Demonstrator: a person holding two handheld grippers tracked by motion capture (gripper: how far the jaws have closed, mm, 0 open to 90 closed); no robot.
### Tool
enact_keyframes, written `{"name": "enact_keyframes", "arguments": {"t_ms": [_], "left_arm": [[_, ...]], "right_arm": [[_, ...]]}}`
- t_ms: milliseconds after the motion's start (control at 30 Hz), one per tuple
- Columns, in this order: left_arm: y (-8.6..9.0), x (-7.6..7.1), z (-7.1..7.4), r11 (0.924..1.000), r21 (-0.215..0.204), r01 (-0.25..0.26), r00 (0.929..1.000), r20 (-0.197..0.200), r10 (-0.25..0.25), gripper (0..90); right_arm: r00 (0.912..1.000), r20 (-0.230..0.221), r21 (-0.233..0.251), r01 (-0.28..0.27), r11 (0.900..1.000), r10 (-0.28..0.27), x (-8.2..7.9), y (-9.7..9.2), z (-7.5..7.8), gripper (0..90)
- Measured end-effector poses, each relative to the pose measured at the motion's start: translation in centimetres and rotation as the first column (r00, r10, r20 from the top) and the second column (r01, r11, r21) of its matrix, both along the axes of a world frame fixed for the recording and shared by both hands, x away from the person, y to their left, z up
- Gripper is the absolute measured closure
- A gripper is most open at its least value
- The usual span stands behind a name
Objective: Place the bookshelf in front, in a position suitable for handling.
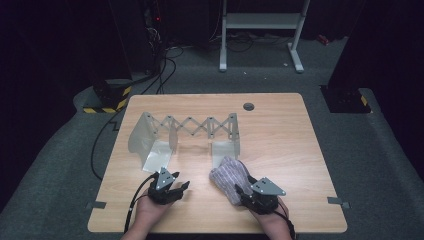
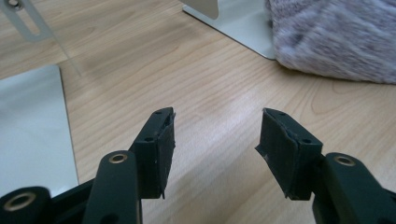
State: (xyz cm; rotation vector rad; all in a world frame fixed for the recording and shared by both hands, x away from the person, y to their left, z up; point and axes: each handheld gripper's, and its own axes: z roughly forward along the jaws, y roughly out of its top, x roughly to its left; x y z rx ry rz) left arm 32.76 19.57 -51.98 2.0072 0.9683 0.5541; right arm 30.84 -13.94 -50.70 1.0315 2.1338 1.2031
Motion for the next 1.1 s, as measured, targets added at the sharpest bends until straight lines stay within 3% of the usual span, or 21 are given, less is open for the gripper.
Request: {"name": "enact_keyframes", "arguments": {"t_ms": [133, 267, 367, 467, 567, 767, 933, 1100], "left_arm": [[-0.6, 0.7, -0.2, 0.9999, 0.014, 0.007, 0.9999, -0.008, -0.007, 45.4], [-0.7, 0.6, -0.4, 0.9988, 0.048, 0.001, 0.9999, -0.011, 0.000, 44.8], [-0.3, 0.3, -0.6, 0.9980, 0.063, -0.010, 0.9998, -0.019, 0.011, 43.2], [0.5, 0.0, -0.7, 0.9984, 0.050, -0.029, 0.9990, -0.031, 0.030, 42.5], [1.2, -0.1, -0.8, 0.9984, 0.034, -0.045, 0.9979, -0.045, 0.046, 42.3], [2.0, -0.1, -0.8, 0.9975, 0.017, -0.069, 0.9958, -0.058, 0.070, 42.6], [2.2, 0.1, -0.6, 0.9962, 0.015, -0.086, 0.9953, -0.044, 0.086, 42.7], [2.1, 0.4, -0.5, 0.9959, 0.008, -0.091, 0.9952, -0.036, 0.091, 42.7]], "right_arm": [[0.9997, 0.019, 0.021, 0.011, 0.9997, -0.011, -0.6, -0.9, 0.5, 41.6], [0.9996, 0.026, 0.066, -0.010, 0.9978, 0.008, -0.4, -0.6, 0.9, 30.0], [0.9987, -0.016, 0.048, -0.048, 0.9977, 0.049, 0.6, 0.5, 0.3, 28.2], [0.9934, -0.082, 0.024, -0.079, 0.9966, 0.081, 1.9, 1.8, -0.6, 28.0], [0.9880, -0.125, -0.037, -0.095, 0.9948, 0.090, 2.8, 3.1, -1.4, 28.9], [0.9907, -0.100, -0.164, -0.107, 0.9806, 0.092, 2.7, 3.9, -1.9, 42.8], [0.9909, -0.094, -0.178, -0.112, 0.9777, 0.096, 2.4, 3.6, -1.8, 64.8], [0.9886, -0.099, -0.132, -0.126, 0.9832, 0.113, 1.9, 2.7, -1.5, 68.1]]}}
